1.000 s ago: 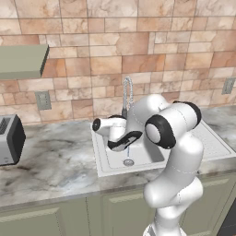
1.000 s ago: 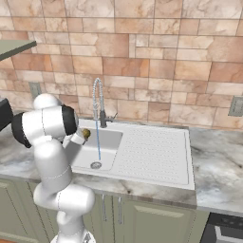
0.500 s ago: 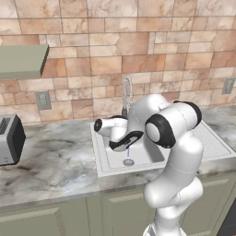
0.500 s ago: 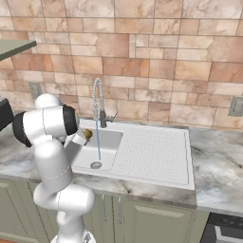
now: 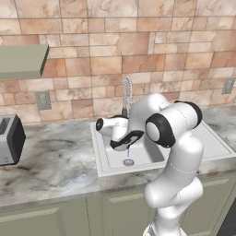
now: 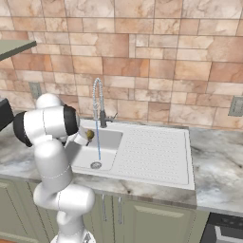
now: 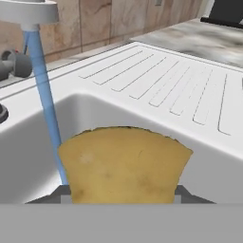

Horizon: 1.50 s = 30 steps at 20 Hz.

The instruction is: Soak the sponge with water for a few seconds and then drop it inside the sink.

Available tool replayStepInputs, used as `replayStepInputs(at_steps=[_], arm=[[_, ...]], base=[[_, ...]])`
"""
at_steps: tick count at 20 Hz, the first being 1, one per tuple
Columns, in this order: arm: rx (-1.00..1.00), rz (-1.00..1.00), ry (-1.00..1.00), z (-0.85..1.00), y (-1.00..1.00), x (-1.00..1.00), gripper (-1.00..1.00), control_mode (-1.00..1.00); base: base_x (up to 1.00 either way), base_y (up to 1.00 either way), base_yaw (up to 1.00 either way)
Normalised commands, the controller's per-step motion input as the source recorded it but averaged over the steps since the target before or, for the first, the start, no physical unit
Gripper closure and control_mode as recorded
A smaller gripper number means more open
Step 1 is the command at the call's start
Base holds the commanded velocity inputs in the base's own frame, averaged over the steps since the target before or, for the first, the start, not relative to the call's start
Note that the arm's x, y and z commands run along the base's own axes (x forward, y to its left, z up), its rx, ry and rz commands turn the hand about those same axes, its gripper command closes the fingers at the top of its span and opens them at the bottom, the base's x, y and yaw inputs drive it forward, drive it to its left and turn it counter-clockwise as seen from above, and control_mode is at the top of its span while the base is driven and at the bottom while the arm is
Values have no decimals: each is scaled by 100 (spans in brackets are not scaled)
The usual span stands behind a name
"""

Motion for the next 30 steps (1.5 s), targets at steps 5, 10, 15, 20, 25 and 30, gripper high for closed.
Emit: replayStepInputs(at_steps=[5, 10, 15, 20, 25, 30], arm=[[0, -3, 0, 0, -16, 0, 100, -100], [0, -1, 0, 0, -13, 0, 100, -100], [0, 0, 0, -1, -5, 2, 100, -100], [0, 0, 0, -4, -4, 4, 100, -100], [0, 0, 0, -11, -7, 21, 100, -100], [0, 0, 0, -6, -2, 23, 100, -100]], base=[[0, 0, 0], [0, 0, 0], [0, 0, 0], [0, 0, 0], [0, 0, 0], [0, 0, 0]])
